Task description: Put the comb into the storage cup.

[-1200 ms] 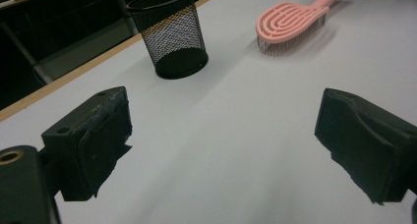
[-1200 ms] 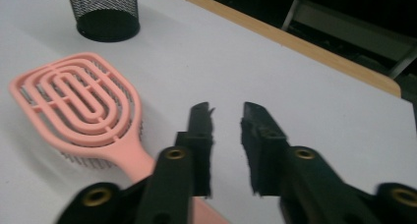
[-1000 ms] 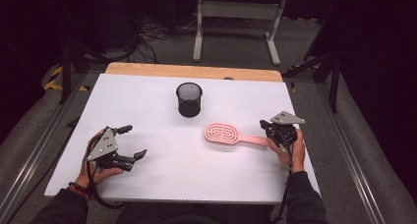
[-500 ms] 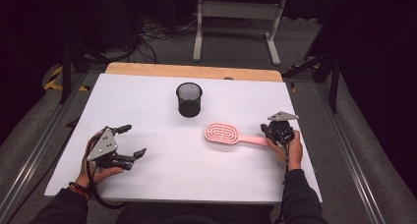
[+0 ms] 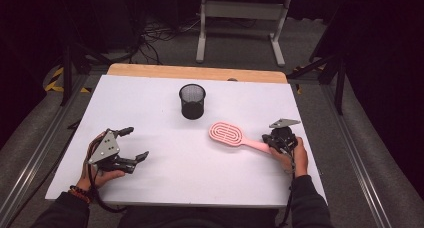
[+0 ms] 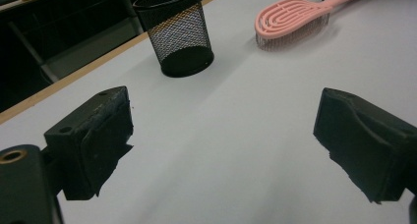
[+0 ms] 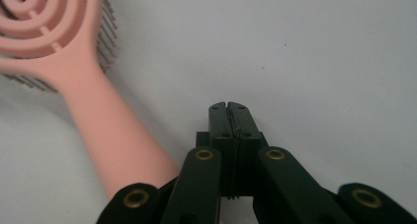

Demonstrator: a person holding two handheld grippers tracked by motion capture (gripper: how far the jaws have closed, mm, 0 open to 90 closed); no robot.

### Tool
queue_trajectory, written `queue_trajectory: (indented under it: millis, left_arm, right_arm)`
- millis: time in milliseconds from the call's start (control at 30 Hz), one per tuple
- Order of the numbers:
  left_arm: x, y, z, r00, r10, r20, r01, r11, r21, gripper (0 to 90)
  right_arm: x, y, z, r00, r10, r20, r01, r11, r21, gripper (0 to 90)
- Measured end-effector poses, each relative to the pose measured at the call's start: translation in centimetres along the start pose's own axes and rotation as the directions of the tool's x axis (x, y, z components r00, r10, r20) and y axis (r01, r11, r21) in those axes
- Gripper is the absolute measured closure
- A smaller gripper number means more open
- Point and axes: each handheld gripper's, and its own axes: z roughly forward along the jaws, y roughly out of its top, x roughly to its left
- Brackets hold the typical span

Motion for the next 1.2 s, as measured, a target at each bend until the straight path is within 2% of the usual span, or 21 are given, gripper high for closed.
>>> queue_trajectory:
  millis: [133, 367, 500, 667, 1200]
  left_arm:
    - [-0.1, 0.0, 0.0, 0.9999, -0.009, 0.007, 0.009, 1.0, -0.005, 8.6]
    - [-0.1, 0.0, -0.2, 0.9999, 0.004, 0.012, -0.004, 1.0, -0.008, 8.2]
    - [-0.1, 0.0, -0.1, 0.9994, 0.004, 0.034, -0.004, 1.0, -0.008, 7.8]
    - [-0.1, 0.0, -0.2, 0.9994, 0.006, 0.033, -0.006, 0.9999, -0.011, 7.2]
    - [0.0, 0.0, -0.3, 0.9987, -0.005, 0.051, 0.006, 0.9999, -0.009, 5.8]
  right_arm:
    - [0.8, -0.3, -0.4, 0.9998, -0.012, -0.014, 0.012, 1.0, 0.006, 89.8]
    - [1.9, -0.5, -0.9, 0.9995, -0.017, -0.025, 0.018, 1.0, 0.017, 89.8]
    - [2.6, -0.8, -1.1, 0.9996, -0.02, -0.022, 0.02, 1.0, 0.016, 89.8]
    - [3.7, -1.0, -1.5, 0.9984, -0.047, -0.032, 0.048, 0.999, 0.023, 89.8]
    - [4.4, -1.5, -1.9, 0.9972, -0.055, -0.05, 0.056, 0.998, 0.015, 89.8]
